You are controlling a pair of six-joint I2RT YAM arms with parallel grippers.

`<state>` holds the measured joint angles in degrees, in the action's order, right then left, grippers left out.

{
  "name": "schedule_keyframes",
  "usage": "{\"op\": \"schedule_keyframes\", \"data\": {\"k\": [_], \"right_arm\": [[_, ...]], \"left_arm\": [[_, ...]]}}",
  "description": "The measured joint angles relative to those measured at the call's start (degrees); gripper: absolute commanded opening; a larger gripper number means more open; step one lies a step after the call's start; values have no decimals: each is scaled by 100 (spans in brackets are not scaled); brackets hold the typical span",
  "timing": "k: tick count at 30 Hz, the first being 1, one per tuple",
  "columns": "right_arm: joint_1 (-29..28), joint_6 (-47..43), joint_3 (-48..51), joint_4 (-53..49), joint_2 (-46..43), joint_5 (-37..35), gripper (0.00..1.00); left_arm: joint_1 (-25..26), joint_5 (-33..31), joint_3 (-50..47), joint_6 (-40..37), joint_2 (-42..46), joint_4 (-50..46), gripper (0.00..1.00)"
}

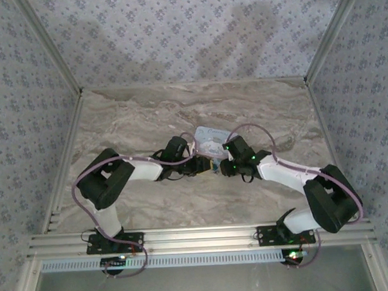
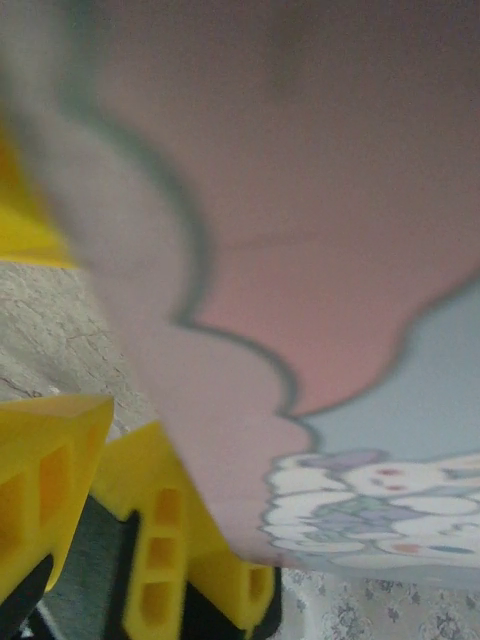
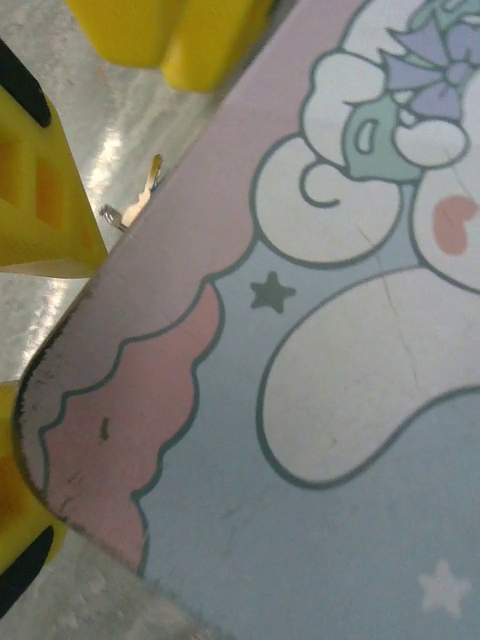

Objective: Unlock the padlock with the key

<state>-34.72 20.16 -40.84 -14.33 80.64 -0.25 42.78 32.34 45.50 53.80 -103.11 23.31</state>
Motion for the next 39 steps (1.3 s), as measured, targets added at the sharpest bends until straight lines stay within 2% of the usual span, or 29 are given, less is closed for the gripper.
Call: {"op": "schedule_keyframes", "data": {"k": [10, 15, 20, 25, 26, 28, 34, 39], "right_arm": [[382, -133, -811, 127, 710, -153, 34], [402, -179, -953, 122, 782, -214, 36], [249, -212, -931, -24, 442, -337, 42], [61, -260, -667, -50, -426, -396, 49], [33, -258, -612, -52, -551, -404, 49], [-26, -258, -509, -74, -748, -407, 50], [-310, -221, -225, -90, -728, -433, 49], [-640, -109, -101, -37, -264, -605, 47]], "left_arm": [[-4, -487, -175, -160, 929, -627, 47], [-94, -841, -188, -306, 1331, -992, 50], [-197, -1364, -343, -492, 1891, -1309, 53], [-192, -1851, -579, -691, 2522, -1504, 63], [-192, -1930, -621, -704, 2621, -1528, 69], [-197, -2129, -719, -780, 2826, -1598, 71], [-219, -2428, -861, -798, 3036, -1722, 72], [-219, -2570, -905, -791, 3036, -1731, 71]]}}
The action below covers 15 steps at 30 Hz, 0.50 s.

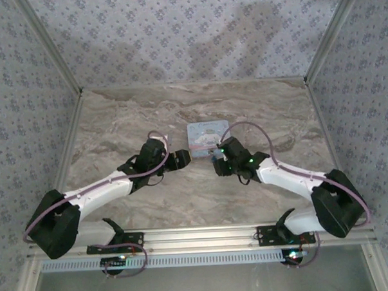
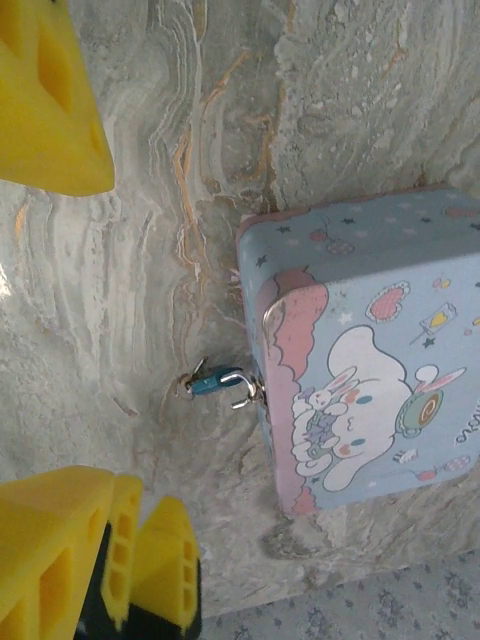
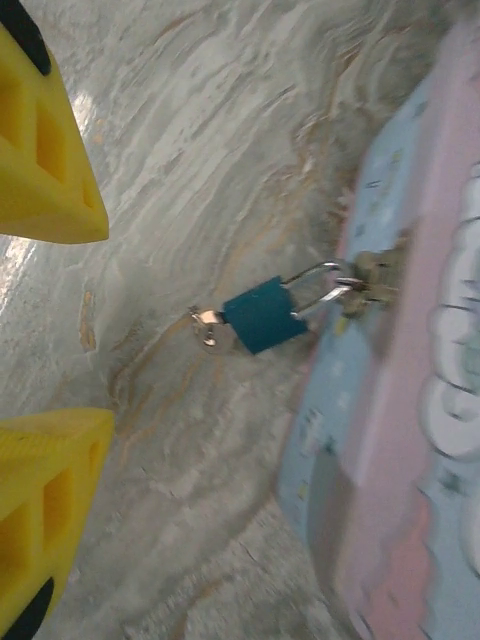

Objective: Unlock the padlock with the key

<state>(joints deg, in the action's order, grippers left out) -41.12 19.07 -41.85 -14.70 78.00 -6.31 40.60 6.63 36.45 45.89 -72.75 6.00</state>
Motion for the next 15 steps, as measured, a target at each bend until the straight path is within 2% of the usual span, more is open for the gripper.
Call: {"op": "schedule_keyframes", "data": {"k": [15], "right_arm": [[-232, 133, -337, 428, 1445, -553, 45]], "left_arm": [[-85, -72, -118, 125, -9, 20, 71]]}}
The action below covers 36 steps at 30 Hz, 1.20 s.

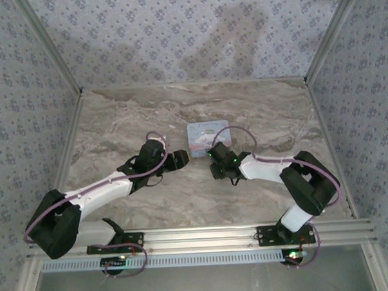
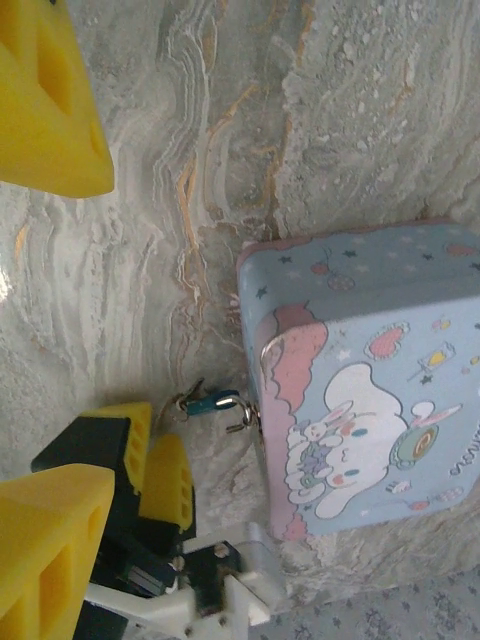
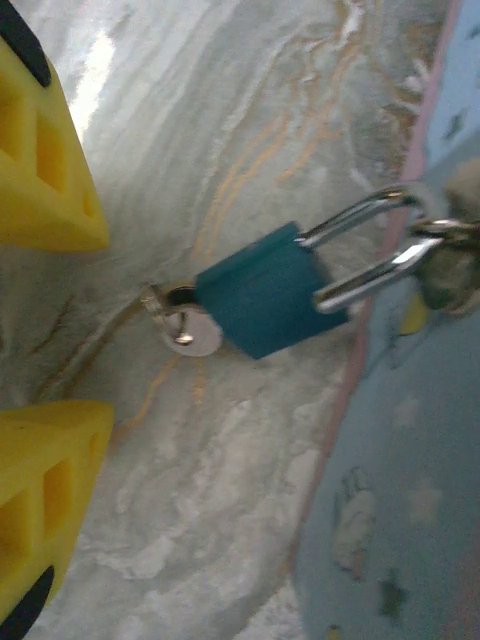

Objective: Unlock the padlock with the key

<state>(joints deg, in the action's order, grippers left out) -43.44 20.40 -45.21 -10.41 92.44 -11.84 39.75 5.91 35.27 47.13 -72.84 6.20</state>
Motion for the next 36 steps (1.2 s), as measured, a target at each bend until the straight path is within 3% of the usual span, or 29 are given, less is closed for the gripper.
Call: {"op": "schedule_keyframes", "data": {"k": [4, 10, 18, 28, 36], "right_arm": [[0, 68, -149, 122, 109, -105, 45], [2, 188, -334, 140, 321, -216, 37], [35, 249, -334, 118, 389, -232, 21], [173, 177, -251, 127, 291, -225, 16], [181, -136, -262, 144, 278, -140, 0]], "left_arm": [[-2, 0, -52, 48, -2, -2, 71], [-2, 0, -63, 50, -2, 2, 71], [-37, 2, -63, 48, -9, 4, 71], [-44, 7, -63, 48, -168, 105, 71], [-79, 20, -63, 46, -190, 131, 71]]}}
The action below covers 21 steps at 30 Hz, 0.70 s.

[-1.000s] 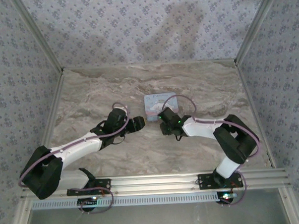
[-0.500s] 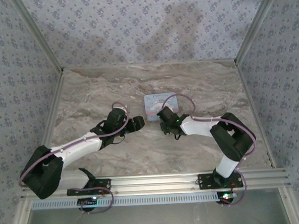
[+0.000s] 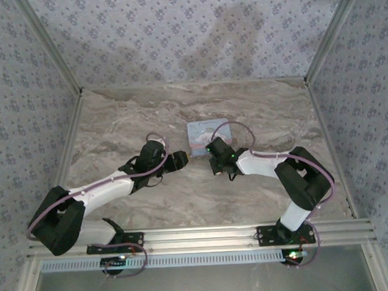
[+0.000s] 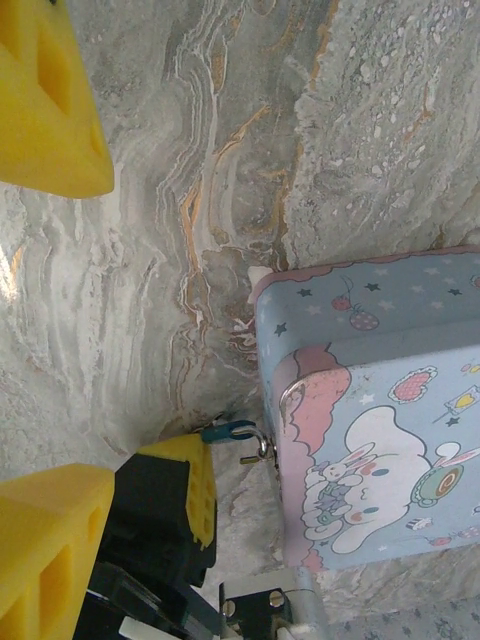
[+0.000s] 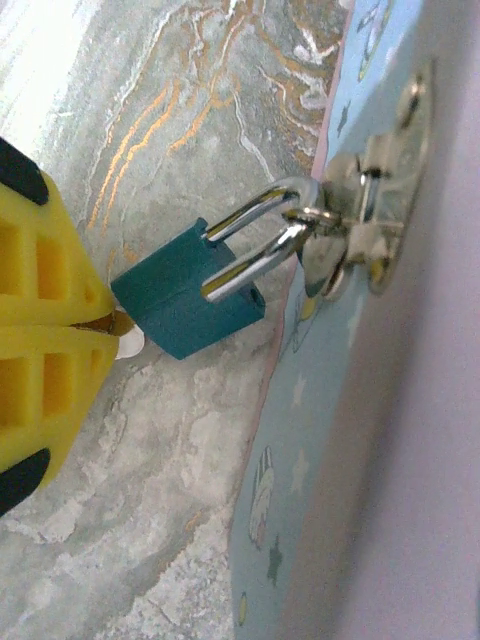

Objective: Unlock the padlock with the key

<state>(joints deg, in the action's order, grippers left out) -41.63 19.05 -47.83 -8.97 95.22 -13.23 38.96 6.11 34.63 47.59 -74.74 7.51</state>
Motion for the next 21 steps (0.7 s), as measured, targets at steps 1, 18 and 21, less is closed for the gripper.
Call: {"op": "schedule_keyframes", "data": {"k": [1, 18, 21], "right_arm": [[-4, -57, 0, -2, -13, 26, 0], [-72, -907, 116, -260, -651, 621, 0], [-31, -951, 116, -299, -651, 647, 0]], "left_arm": [[-22, 7, 0, 0, 0, 0, 71], [-302, 57, 4, -2, -87, 22, 71], [-326, 76, 4, -2, -133, 66, 71]]}}
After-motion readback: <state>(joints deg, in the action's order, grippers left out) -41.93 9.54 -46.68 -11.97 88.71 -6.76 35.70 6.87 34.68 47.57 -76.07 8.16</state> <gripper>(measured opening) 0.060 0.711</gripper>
